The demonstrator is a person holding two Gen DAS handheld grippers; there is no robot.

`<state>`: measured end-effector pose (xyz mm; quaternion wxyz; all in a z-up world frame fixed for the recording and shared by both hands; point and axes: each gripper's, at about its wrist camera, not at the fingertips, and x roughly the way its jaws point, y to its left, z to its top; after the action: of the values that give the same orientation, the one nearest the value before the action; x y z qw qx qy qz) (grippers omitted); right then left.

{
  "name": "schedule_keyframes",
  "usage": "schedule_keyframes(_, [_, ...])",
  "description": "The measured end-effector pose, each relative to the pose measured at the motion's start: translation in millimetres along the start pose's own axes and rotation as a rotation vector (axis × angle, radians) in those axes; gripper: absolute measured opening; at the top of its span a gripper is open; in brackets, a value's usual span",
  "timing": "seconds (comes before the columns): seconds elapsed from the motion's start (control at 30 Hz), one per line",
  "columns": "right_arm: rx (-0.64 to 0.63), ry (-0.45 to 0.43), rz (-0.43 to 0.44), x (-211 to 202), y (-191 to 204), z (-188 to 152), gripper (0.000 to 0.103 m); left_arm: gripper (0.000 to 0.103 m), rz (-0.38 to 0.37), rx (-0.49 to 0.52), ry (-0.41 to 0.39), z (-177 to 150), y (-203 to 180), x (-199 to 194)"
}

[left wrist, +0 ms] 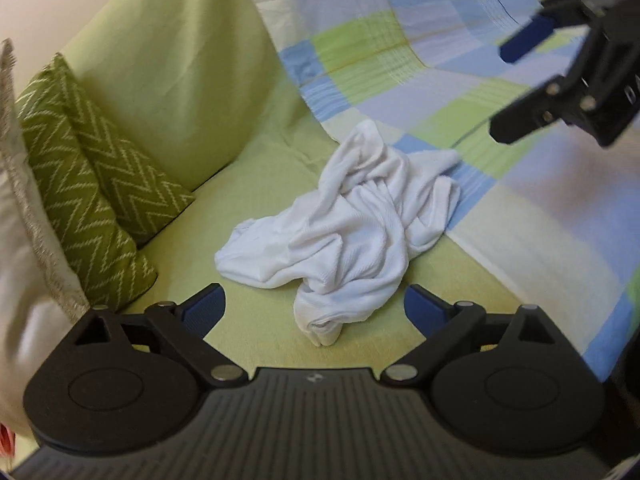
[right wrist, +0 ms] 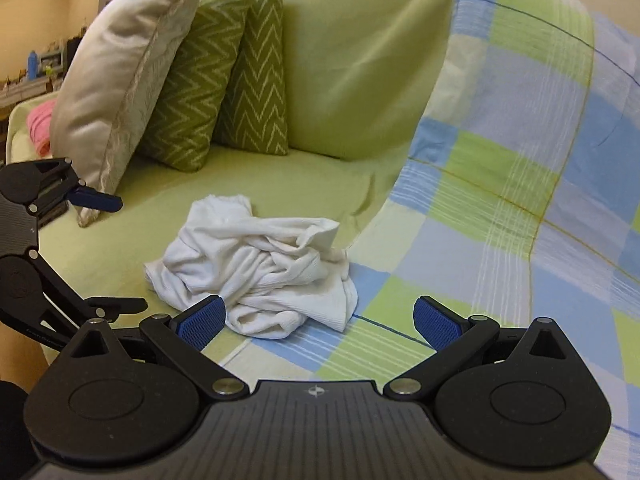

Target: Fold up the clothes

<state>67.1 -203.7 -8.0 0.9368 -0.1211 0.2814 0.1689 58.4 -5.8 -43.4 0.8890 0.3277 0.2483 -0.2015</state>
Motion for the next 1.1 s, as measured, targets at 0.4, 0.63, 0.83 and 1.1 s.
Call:
schedule_keyframes(0.4, [-0.313, 0.058, 0.166, 93, 25, 9, 0.068, 0.010, -0.069, -0.081, -0.087, 3, 37, 29])
schedule_keyframes(0.63, [-0.264, -0.038, 0.117, 49, 1, 43, 0.012, 0.007, -0.044, -0.126, -0.173, 43, 88, 10])
schedule_keyframes(0.83, [-0.183, -0.164, 0.058, -18, -31, 77, 0.009, 0.007, -0.058, -0.117, -0.316, 94, 94, -46])
schedule_keyframes(1.1, [-0.125, -0.315, -0.130, -179, -84, 90, 0.009, 0.005, -0.183, -0.086, -0.490, 166, 53, -123])
